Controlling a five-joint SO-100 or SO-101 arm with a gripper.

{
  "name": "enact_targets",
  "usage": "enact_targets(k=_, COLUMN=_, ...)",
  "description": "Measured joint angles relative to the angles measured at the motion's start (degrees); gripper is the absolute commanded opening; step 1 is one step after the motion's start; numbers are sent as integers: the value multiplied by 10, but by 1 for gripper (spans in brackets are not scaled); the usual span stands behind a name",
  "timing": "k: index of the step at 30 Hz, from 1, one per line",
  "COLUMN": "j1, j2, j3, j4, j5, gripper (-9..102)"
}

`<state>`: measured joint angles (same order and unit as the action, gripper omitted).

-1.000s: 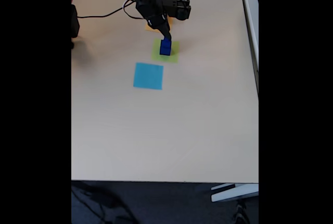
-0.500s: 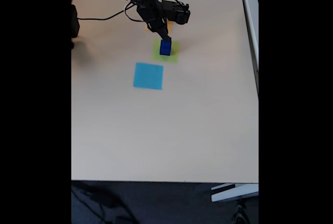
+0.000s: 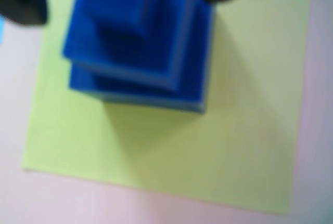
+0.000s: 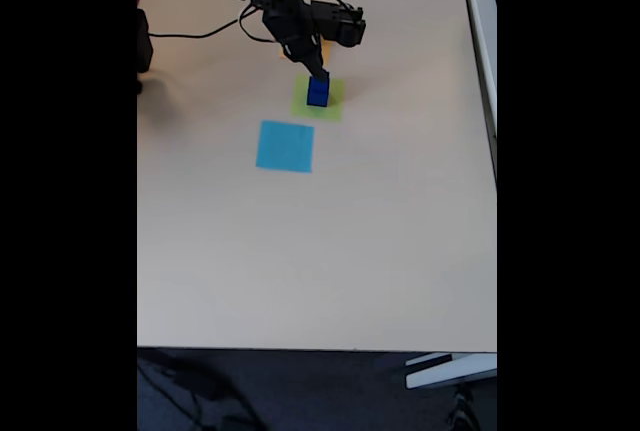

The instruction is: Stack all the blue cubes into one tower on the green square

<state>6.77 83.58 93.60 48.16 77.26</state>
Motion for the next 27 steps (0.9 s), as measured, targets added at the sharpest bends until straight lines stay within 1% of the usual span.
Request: enact_targets(k=27, j1=4, j2=0, j3=0, j4=0, j5=-2, gripper=12)
